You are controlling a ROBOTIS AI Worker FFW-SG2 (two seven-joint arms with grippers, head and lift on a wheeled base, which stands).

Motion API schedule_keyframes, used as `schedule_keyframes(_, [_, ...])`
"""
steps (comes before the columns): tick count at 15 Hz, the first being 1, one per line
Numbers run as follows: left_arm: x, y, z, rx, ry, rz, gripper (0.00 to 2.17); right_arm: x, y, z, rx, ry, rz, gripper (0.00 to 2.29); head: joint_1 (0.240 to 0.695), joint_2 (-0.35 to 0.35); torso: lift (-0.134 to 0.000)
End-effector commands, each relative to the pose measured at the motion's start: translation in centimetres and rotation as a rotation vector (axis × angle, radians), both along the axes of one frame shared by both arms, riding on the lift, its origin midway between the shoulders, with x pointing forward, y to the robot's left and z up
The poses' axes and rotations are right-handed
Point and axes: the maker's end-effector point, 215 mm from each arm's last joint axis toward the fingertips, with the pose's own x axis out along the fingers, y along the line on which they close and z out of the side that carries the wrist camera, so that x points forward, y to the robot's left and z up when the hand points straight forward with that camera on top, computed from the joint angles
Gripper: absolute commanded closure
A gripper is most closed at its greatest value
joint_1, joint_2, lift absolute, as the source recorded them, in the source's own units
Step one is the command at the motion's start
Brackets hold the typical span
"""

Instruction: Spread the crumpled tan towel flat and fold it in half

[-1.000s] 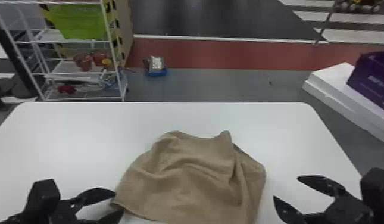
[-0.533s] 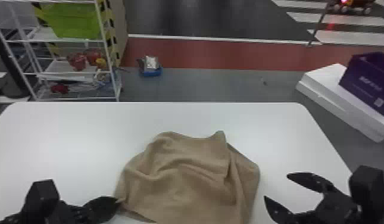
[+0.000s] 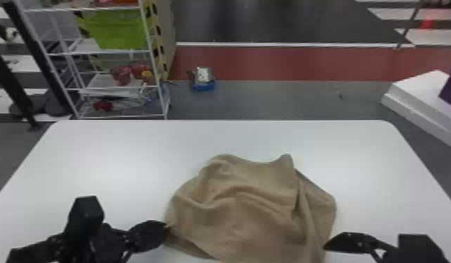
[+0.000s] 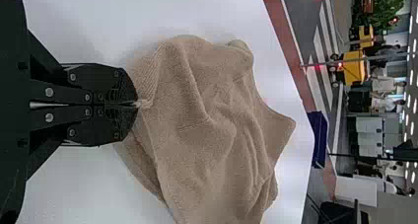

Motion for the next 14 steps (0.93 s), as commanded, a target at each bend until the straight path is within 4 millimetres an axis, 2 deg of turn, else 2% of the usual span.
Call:
schedule_keyframes(1, [0.3, -0.2, 0.6, -0.005, -0.005, 0.005, 1.88, -1.1, 1.3, -2.2, -0.099, 0.036, 0.092, 0.21, 0.695, 0.037, -0.123])
schedule_keyframes(5, [0.2, -0.2, 0.6, -0.009, 0.005, 0.011, 1.88, -0.9, 2.3, -4.9, -0.185, 0.058, 0.148, 0.28, 0.695, 0.074, -0.123])
schedule_keyframes(9, [0.4, -0.4, 1.3, -0.010, -0.011, 0.008, 1.88, -0.5, 2.6, -5.5, -0.182, 0.066, 0.153, 0.41, 0.695, 0.086, -0.123])
schedule_keyframes(12, [0.3, -0.4, 1.8, -0.010, -0.016, 0.008, 1.88, -0.4, 2.4, -5.4, -0.185, 0.065, 0.151, 0.70, 0.695, 0.090, -0.123])
schedule_keyframes(13, [0.4, -0.4, 2.1, -0.010, -0.020, 0.008, 1.88, -0.4, 2.3, -5.5, -0.189, 0.064, 0.149, 0.91, 0.695, 0.090, -0.123])
schedule_keyframes(14, [0.3, -0.4, 2.2, -0.010, -0.021, 0.006, 1.88, -0.3, 2.3, -5.5, -0.185, 0.064, 0.147, 0.97, 0.695, 0.089, -0.123])
